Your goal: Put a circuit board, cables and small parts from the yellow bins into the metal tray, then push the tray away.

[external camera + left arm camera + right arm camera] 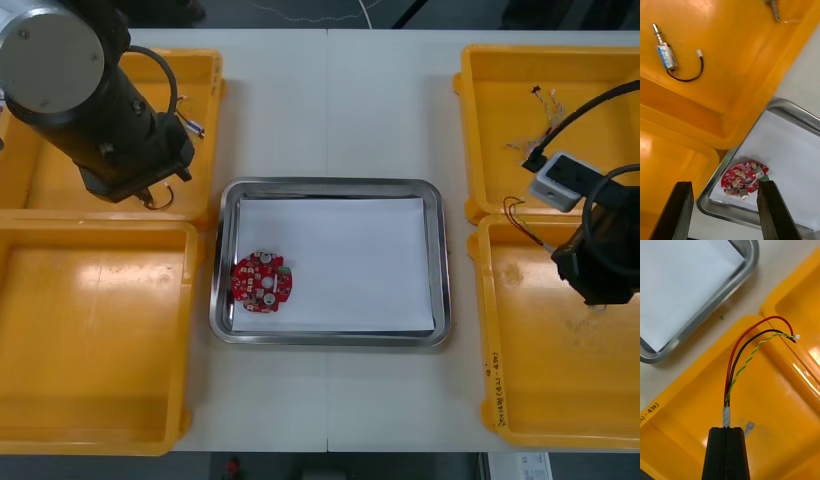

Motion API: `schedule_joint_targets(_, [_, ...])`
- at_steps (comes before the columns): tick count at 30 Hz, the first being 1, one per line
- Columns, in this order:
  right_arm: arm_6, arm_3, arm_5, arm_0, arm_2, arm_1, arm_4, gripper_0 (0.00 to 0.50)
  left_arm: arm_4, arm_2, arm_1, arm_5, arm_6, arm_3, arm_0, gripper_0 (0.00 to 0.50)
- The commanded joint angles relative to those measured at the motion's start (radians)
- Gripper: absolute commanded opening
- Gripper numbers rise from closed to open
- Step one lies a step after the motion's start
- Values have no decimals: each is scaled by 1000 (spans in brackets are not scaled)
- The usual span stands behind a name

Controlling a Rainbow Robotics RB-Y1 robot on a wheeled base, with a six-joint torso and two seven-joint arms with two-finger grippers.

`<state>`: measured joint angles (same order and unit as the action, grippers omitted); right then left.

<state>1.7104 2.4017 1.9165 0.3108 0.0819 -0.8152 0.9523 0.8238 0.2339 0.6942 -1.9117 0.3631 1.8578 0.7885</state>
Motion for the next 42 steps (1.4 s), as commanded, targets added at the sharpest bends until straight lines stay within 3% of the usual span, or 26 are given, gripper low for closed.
schedule_joint_targets(1, [18, 28, 3, 139, -162, -35, -6, 0, -8, -30, 48, -8, -7, -100, 95, 500])
schedule_joint_targets(8, [26, 28, 3, 281, -399, -21, -38, 0, -31, -62, 59, -8, 74, -215, 133, 500])
schedule_joint_targets(12, [32, -9, 3, 376, -534, 39, -81, 0, -23, -65, 68, -8, 91, -288, 161, 500])
schedule_joint_targets(17, [57, -98, 3, 436, -594, 116, -72, 0, -9, -65, 67, -8, 160, -393, 195, 500])
schedule_joint_targets(21, [182, -194, 3, 481, -659, 162, -78, 0, -3, -65, 59, -8, 229, -479, 216, 500])
schedule_joint_targets(25, [261, -250, -22, 498, -694, 192, -102, 0, -2, -65, 56, -8, 287, -520, 221, 500])
schedule_joint_targets(32, [351, -306, -77, 496, -746, 252, -207, 0, -2, -68, 53, -8, 401, -583, 224, 500])
schedule_joint_targets(38, [364, -342, -194, 492, -860, 252, -326, 0, -9, -73, 53, -8, 494, -652, 228, 500])
schedule_joint_targets(42, [360, -362, -231, 488, -904, 251, -360, 0, -12, -73, 53, -8, 522, -669, 232, 500])
